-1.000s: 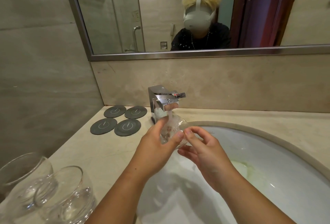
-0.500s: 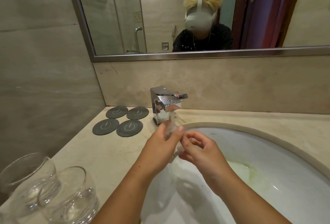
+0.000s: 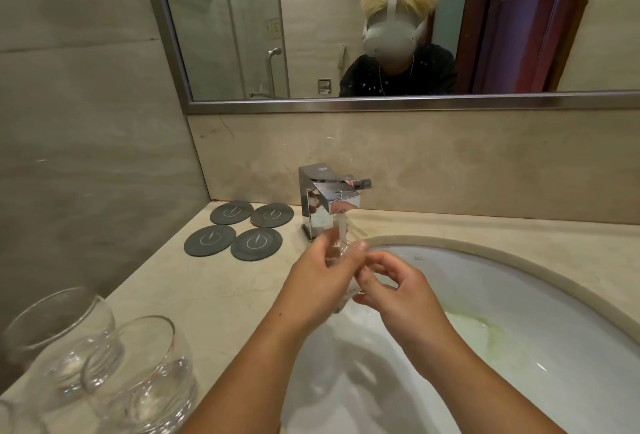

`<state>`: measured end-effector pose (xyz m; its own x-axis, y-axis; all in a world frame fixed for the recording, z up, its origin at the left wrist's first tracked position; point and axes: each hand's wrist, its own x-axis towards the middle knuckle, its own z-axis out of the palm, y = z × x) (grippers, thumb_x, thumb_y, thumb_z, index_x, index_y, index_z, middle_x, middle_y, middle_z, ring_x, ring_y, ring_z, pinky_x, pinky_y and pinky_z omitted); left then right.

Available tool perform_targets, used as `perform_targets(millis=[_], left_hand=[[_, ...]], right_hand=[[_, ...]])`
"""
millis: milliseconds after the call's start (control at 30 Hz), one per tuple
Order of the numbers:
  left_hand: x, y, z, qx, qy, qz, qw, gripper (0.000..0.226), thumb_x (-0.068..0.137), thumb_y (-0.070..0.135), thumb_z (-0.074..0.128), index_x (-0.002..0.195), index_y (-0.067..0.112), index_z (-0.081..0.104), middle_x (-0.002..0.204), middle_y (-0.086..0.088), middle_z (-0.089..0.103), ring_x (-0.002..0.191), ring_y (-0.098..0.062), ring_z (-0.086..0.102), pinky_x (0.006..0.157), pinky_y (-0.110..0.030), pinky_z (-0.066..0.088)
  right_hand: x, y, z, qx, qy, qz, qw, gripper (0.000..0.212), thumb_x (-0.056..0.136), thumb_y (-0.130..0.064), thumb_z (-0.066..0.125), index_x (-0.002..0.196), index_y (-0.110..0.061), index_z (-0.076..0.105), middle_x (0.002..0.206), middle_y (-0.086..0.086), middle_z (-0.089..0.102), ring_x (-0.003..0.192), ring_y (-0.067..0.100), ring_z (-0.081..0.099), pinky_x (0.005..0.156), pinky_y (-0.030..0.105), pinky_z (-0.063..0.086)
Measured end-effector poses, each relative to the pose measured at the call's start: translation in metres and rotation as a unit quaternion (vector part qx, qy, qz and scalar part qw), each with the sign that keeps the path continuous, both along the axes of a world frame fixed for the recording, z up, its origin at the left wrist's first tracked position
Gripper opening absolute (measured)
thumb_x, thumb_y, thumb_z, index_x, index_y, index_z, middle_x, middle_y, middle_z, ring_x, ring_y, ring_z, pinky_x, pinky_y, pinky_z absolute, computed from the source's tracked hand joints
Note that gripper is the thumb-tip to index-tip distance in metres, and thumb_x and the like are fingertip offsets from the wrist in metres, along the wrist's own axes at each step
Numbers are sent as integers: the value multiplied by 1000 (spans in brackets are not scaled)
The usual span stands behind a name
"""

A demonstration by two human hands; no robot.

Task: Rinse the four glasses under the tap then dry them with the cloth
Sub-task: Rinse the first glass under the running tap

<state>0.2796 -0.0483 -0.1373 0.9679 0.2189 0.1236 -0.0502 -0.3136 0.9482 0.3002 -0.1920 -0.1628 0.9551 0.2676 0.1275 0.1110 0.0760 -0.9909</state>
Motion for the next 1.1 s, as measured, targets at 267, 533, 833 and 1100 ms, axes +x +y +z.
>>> perform_targets(millis=[267, 533, 833, 1100], left_hand=[[-3, 8, 8, -10, -22, 67, 997, 32, 110, 43, 46, 100, 35, 75, 94, 9, 80, 80, 0, 69, 69, -15, 49], [-14, 11, -2, 206, -23, -21, 978, 73, 88, 39, 82, 146, 51, 40, 129, 31, 53, 105, 35, 43, 85, 8, 32], [-4, 18, -7, -18, 12, 66, 998, 40, 95, 50, 72, 131, 36, 61, 111, 11, 78, 96, -6, 75, 83, -31, 62], [2, 14, -8, -74, 51, 69, 994, 47, 98, 60, 61, 126, 23, 67, 105, 0, 78, 93, -14, 78, 80, -36, 65]], right_hand=[[6, 1, -4, 56, 48, 7, 997, 8, 98, -27, 75, 99, -20, 79, 109, 22, 73, 94, 29, 74, 94, 46, 64], [10, -2, -3, 179, 170, 8, 969, 27, 100, -25, 72, 120, -9, 73, 120, 22, 76, 88, 32, 73, 94, 40, 62], [7, 2, -3, 140, 175, 5, 975, 47, 102, -20, 71, 147, -21, 58, 121, 11, 76, 100, 32, 79, 91, 42, 65], [2, 5, -4, 56, 152, 47, 986, 22, 106, -26, 64, 125, -18, 74, 105, 4, 83, 99, 28, 80, 89, 38, 65]])
